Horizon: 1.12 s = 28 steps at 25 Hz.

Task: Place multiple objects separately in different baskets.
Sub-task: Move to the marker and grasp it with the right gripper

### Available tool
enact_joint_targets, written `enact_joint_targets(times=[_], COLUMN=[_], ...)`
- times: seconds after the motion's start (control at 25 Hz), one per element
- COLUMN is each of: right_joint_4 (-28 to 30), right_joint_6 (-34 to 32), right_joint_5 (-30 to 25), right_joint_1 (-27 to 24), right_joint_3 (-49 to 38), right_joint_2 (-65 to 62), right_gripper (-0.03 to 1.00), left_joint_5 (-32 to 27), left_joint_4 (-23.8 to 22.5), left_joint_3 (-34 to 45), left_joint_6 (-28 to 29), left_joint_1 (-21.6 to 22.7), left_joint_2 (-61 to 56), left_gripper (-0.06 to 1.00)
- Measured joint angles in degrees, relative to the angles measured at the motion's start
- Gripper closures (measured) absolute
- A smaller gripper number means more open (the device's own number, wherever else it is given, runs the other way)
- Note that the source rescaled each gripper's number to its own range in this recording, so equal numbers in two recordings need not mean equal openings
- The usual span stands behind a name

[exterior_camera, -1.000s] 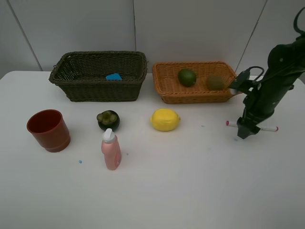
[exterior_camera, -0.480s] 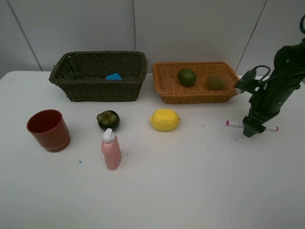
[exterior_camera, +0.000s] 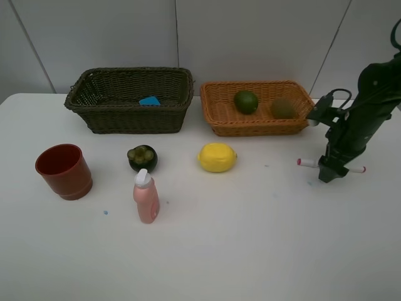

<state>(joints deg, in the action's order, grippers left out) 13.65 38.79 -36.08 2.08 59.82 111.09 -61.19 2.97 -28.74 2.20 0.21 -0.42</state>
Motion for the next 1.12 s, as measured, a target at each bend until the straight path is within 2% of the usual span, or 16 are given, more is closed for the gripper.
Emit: enact_joint_targets(times=[0.32,0.44,0.6,0.64,0.76,0.8,0.84,1.12], right_joint_4=[-0.2,-0.2,-0.2,-0.2,-0.43,-0.42,-0.47,-0.63], right_joint_6=[0.22,0.33,0.33,0.33,0.33,0.33,0.33,0.33], right_joint_5=[0.0,0.0,0.23,0.37,0.04,-0.24,-0.49,-0.61], right_joint_1=[0.0,0.0,0.0,0.0,0.0,0.0,0.0,0.0], right_joint_3=[0.06,0.06,0.06,0.06,0.06,0.06,0.06,0.06], right_joint_2=[1.28,1.28,1.4,1.52,1.65,1.65,1.65,1.65], right_gripper=[0.14,0.19,0.34,0.5,0.8,0.93,0.97,0.96], left_joint_5=[0.0,0.0,0.0,0.0,0.0,0.0,0.0,0.0], left_joint_4=[0.0,0.0,0.0,0.0,0.0,0.0,0.0,0.0], left_joint_3=[0.0,0.0,0.0,0.0,0.0,0.0,0.0,0.0], left_joint_6=[0.0,0.0,0.0,0.0,0.0,0.0,0.0,0.0], left_joint_1=[0.0,0.0,0.0,0.0,0.0,0.0,0.0,0.0], left_joint_2=[0.0,0.0,0.0,0.0,0.0,0.0,0.0,0.0], left_gripper=[-0.03,-0.03,-0.03,-0.03,-0.03,-0.03,-0.03,-0.03])
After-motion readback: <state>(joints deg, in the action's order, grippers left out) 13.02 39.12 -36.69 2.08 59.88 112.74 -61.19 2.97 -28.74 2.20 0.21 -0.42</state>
